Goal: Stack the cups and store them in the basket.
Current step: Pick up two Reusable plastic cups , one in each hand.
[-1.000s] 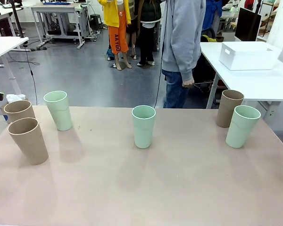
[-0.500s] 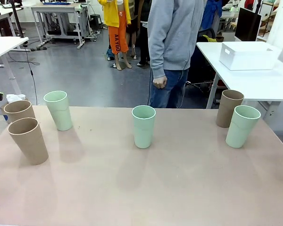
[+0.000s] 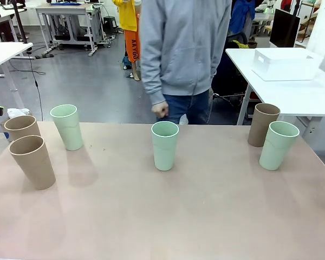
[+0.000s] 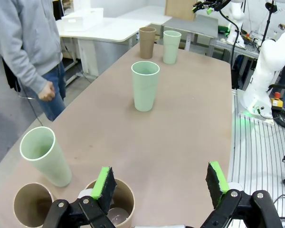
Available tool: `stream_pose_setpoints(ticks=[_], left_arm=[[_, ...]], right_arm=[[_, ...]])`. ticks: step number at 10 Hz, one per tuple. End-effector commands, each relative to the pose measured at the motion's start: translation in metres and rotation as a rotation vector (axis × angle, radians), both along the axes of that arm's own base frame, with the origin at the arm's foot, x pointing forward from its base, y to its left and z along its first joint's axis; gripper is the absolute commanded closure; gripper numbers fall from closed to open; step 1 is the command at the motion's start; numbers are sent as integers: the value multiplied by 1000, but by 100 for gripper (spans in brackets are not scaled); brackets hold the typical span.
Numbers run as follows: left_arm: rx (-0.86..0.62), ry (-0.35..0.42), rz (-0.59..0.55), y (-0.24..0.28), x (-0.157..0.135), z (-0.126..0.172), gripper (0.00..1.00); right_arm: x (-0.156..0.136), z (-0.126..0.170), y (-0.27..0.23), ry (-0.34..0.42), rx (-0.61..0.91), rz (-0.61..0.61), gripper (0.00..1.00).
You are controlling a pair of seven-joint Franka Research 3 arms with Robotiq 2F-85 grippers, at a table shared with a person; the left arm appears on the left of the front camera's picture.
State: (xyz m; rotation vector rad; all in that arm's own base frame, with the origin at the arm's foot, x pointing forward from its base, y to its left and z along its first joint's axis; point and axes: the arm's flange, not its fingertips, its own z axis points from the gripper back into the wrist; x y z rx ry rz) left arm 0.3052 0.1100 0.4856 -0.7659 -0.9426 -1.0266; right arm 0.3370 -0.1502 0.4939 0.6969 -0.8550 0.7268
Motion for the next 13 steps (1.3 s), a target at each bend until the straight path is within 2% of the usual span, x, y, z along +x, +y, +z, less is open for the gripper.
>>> stream_pose_setpoints(ticks=[1, 13], left_arm=[[-19, -26, -8, -1, 3, 2, 0], [-19, -26, -8, -1, 3, 2, 0]], right_arm=[[4, 2, -1, -35, 16, 8, 0], [4, 2, -1, -35, 16, 8, 0]])
